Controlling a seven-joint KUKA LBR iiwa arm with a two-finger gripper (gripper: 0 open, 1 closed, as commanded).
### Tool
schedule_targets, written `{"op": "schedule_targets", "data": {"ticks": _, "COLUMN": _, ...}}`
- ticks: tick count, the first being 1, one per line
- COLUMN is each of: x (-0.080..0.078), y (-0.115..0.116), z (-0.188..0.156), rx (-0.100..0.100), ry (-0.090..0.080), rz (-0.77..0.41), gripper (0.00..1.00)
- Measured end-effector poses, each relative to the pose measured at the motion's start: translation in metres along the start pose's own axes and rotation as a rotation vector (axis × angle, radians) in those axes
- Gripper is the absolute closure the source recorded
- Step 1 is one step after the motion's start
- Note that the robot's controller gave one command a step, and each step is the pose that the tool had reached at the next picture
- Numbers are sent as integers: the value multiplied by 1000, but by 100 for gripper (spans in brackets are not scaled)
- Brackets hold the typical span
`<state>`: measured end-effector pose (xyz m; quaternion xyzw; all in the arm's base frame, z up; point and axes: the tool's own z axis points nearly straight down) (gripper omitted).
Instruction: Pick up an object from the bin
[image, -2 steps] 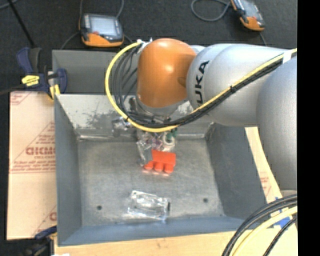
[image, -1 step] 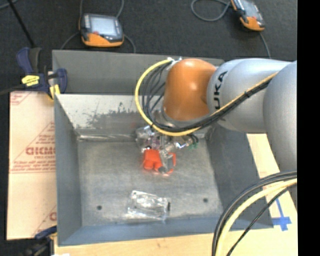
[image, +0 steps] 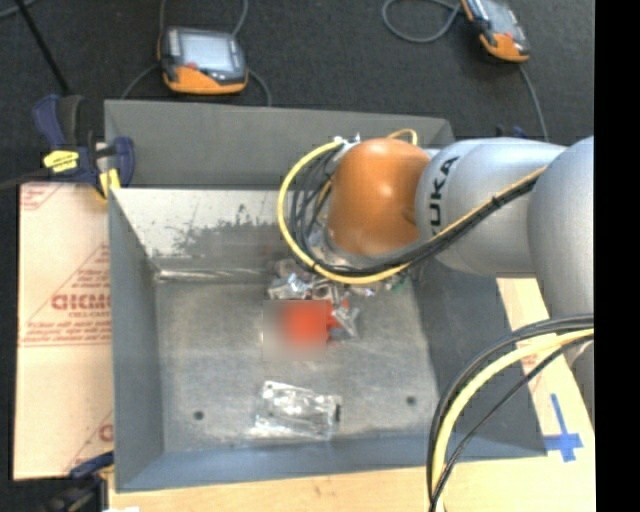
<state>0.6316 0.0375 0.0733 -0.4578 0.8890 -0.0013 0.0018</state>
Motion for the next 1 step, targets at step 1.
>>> {"op": "schedule_targets", "data": {"ticks": 1, "x": -2, "y": 0, "z": -2, "rx": 0, "ry": -5, "rz": 3, "gripper": 100}}
